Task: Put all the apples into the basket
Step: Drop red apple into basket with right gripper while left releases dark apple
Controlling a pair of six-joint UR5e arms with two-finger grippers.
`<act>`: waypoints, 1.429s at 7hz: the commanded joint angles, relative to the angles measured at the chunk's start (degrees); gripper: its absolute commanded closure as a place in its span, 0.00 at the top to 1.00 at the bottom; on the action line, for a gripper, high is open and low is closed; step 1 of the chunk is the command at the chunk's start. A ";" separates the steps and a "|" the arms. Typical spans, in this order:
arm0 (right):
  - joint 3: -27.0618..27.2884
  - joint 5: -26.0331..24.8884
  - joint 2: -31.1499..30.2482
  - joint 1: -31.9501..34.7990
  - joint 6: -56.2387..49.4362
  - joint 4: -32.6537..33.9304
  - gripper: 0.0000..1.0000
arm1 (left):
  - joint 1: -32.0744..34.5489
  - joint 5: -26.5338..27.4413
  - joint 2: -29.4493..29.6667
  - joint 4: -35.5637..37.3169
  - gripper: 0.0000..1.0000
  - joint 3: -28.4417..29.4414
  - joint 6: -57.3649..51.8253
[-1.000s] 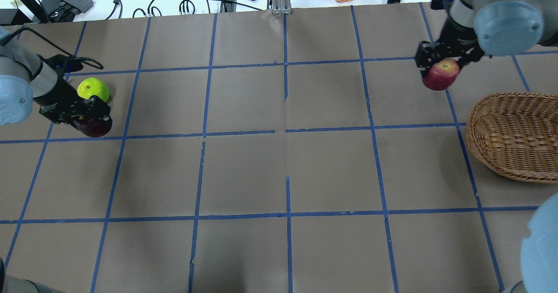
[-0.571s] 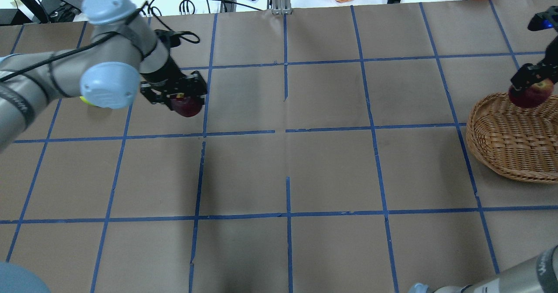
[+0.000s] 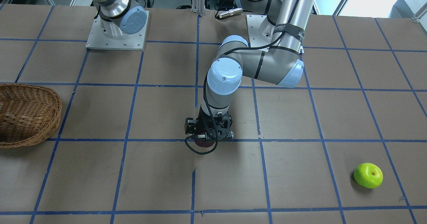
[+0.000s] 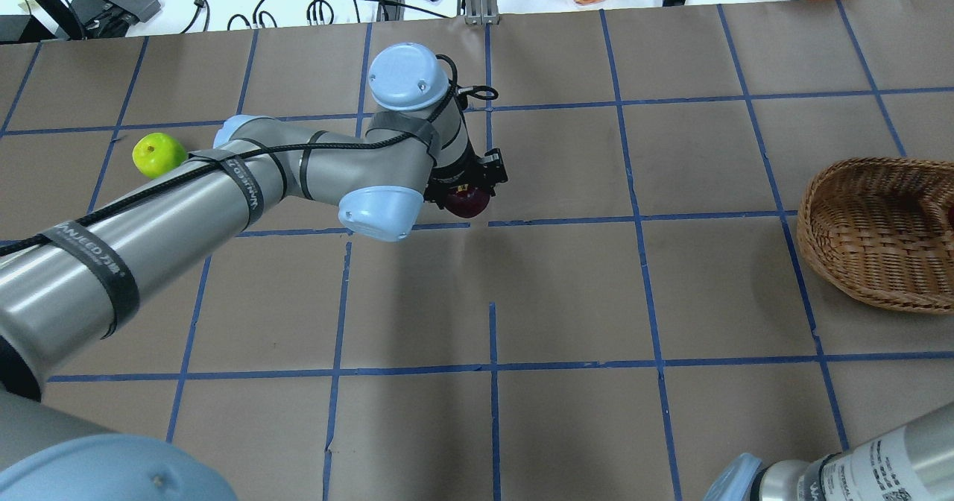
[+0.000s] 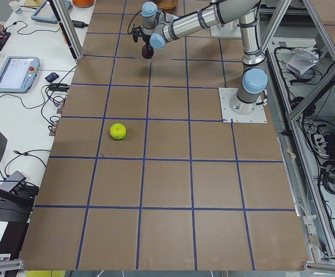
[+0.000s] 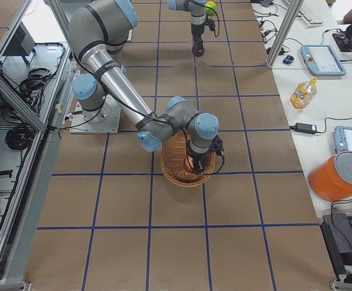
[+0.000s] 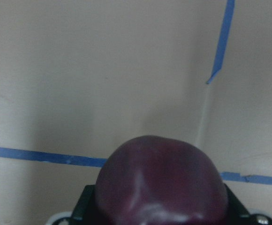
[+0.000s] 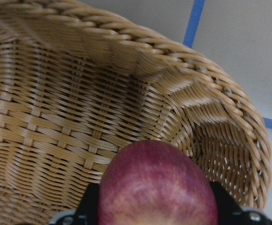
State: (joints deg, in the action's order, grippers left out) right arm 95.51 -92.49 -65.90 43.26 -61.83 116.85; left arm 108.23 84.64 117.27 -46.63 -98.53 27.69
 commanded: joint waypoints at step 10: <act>-1.37 6.71 -8.91 46.67 66.40 -5.27 1.00 | -33.46 5.07 -6.81 -30.72 1.00 15.72 -50.14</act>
State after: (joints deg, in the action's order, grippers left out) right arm 95.14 -86.32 -76.57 81.30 -7.61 108.17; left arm 82.45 87.06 109.47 -76.00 -84.25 -14.42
